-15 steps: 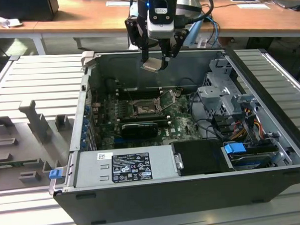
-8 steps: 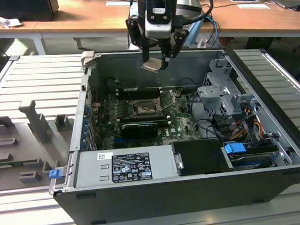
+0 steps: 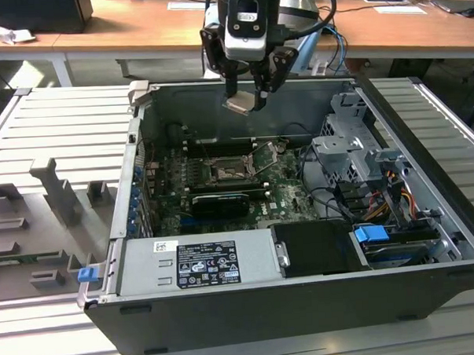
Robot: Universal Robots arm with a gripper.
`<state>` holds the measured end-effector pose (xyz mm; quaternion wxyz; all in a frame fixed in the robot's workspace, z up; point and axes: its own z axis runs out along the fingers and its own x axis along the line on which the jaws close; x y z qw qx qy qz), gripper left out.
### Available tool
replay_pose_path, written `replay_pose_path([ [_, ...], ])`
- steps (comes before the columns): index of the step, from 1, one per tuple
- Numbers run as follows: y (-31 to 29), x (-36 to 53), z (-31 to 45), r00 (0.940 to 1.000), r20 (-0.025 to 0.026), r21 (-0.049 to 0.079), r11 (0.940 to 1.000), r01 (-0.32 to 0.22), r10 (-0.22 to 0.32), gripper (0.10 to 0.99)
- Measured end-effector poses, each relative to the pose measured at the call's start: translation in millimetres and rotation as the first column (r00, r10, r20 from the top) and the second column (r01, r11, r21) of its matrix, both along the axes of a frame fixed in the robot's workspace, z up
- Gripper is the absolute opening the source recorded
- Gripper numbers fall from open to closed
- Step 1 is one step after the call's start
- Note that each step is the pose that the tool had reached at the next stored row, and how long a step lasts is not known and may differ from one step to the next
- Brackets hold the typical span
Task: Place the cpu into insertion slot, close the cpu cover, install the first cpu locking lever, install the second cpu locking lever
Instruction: 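Place the cpu into insertion slot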
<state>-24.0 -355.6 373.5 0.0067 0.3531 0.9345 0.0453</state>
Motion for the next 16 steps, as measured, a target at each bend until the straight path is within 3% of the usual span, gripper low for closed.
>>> replay_pose_path([
  [16,0.0,0.0,-6.1,0.9987,-0.0002,-0.002,0.9987,0.052,-0.052,0.541],
])
